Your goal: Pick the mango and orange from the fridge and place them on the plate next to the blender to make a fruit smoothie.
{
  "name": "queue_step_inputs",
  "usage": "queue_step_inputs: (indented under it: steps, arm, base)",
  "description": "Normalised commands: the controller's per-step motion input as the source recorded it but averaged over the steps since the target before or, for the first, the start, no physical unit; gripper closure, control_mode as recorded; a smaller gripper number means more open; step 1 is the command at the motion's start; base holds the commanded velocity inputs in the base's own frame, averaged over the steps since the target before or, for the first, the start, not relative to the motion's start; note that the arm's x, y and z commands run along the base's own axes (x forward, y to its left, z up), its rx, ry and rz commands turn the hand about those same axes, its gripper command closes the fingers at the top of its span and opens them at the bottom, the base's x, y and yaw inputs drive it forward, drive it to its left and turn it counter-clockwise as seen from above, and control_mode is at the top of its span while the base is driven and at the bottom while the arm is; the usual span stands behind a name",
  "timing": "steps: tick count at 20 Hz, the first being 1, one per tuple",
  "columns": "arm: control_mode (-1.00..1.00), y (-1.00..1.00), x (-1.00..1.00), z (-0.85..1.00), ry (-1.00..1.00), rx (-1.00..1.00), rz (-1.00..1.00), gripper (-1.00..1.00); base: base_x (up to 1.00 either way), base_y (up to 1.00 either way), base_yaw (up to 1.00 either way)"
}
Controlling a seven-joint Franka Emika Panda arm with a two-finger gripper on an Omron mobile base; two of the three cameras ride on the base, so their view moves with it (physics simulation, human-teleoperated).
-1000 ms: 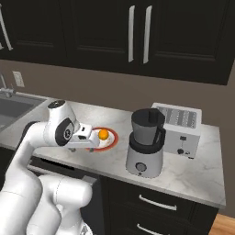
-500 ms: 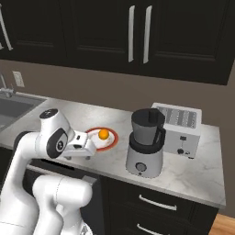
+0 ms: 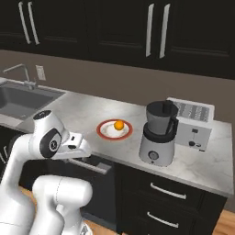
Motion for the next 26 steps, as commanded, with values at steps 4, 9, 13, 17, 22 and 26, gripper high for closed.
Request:
queue_step_inputs:
  steps: [4,9,13,17,22,26]
  arm:
    - [1.0,0.0,0.0,0.0,0.0,0.0,0.0,-1.0]
    - [1.0,0.0,0.0,0.0,0.0,0.0,0.0,-1.0]
    - [1.0,0.0,0.0,0.0,0.0,0.0,0.0,-1.0]
    - [1.0,0.0,0.0,0.0,0.0,0.0,0.0,-1.0]
    - [1.0,0.0,0.0,0.0,0.0,0.0,0.0,-1.0]
    - [1.0,0.0,0.0,0.0,0.0,0.0,0.0,-1.0]
  base:
    - [-0.93,-0.13,0.51]
    - [-0.77,-0.07,0.62]
    - [-0.62,-0.34,0.7]
    - [-0.49,-0.38,0.76]
    - [-0.37,-0.29,0.84]
    - [-0.29,-0.39,0.88]
